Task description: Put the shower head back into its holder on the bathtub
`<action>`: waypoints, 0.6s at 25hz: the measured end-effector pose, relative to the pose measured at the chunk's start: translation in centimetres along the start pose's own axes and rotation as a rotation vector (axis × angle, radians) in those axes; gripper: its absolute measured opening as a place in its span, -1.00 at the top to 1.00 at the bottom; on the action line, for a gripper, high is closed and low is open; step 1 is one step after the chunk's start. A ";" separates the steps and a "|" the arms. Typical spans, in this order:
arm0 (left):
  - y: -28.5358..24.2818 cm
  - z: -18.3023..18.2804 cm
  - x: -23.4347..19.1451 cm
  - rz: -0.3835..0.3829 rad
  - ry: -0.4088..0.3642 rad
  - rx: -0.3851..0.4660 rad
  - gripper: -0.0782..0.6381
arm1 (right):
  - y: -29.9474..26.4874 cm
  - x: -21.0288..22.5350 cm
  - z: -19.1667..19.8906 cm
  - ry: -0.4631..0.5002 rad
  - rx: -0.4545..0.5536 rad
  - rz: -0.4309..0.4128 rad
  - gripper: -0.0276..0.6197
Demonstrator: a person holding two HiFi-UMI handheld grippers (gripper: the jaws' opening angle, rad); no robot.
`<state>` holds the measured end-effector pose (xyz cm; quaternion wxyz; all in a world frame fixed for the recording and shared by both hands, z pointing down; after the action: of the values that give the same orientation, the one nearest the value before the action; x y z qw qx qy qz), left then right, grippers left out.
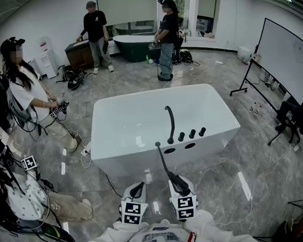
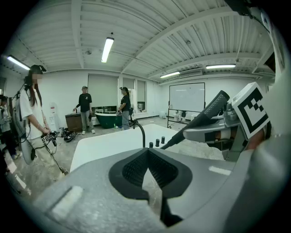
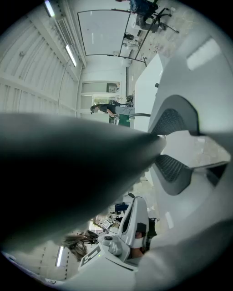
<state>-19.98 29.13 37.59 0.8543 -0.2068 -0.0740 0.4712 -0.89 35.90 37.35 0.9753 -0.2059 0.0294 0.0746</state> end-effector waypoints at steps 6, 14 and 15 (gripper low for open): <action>-0.6 -0.7 -0.3 -0.006 0.001 0.000 0.78 | -0.4 0.5 -0.8 0.001 0.003 -0.003 0.49; -1.0 -0.4 0.0 0.001 0.007 -0.009 0.78 | -0.2 0.4 -0.4 -0.005 -0.005 -0.017 0.49; -1.0 -0.4 0.0 0.000 0.008 -0.010 0.78 | -0.2 0.5 -0.6 -0.004 -0.002 -0.012 0.49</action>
<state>-19.05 28.58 37.60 0.8536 -0.2127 -0.0730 0.4699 -0.36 35.59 36.86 0.9756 -0.2068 0.0261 0.0692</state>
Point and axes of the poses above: the fingertips, and each gripper's own axes: y backward along the fingers, x to its right, z out of its underside, the point moved 9 cm from there along y, backward along the fingers, and after that the axes turned 8 degrees about z, right-handed, at the moved point
